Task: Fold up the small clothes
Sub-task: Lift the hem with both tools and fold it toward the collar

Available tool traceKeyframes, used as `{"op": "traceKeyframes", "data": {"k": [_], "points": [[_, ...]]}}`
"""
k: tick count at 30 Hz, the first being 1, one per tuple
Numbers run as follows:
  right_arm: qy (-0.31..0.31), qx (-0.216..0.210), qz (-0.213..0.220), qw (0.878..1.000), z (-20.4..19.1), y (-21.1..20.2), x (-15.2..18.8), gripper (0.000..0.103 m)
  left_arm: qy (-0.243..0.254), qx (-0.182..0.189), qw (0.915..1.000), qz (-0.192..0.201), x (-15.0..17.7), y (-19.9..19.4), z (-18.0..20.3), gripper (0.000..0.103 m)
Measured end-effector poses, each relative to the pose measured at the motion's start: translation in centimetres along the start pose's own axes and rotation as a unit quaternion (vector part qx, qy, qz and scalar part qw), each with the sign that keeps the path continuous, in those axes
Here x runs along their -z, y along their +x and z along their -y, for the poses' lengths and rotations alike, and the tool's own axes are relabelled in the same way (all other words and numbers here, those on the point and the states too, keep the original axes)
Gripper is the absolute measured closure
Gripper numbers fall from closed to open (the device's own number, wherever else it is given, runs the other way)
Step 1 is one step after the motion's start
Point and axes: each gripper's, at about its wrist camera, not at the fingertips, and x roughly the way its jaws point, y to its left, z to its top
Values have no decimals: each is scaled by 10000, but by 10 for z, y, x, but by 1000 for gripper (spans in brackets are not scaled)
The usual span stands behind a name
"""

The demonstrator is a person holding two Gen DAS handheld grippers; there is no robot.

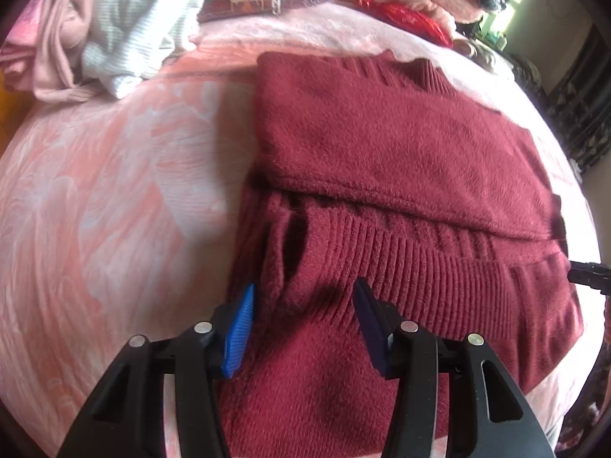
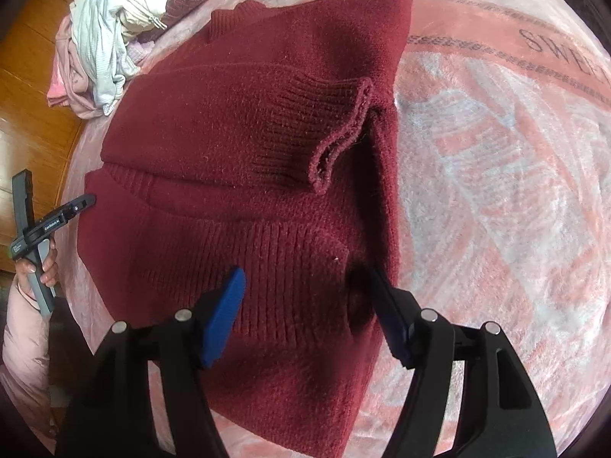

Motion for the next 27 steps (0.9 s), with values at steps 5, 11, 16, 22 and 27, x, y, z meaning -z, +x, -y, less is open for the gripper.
{"op": "traceKeyframes", "data": {"k": [5,11,16,22,27], "points": [[-457,31,-61,9989,-15,2,6,90,68,16,10000,-20,3,8,3,76],[-368,-422,89,9984,-9,-13,14,94,-167,346,9990,244,11,-10,-6,93],[-305,-305,-72,9990,-5,-2,10,86,-224,251,9994,124,11,0,-9,86],[-279,-322,-57,9991,-6,1,10,90,-166,-17,9998,61,10,10,-4,77],[-120,-521,79,9985,1,-9,15,94,-397,199,9989,134,15,-3,-8,93]]}}
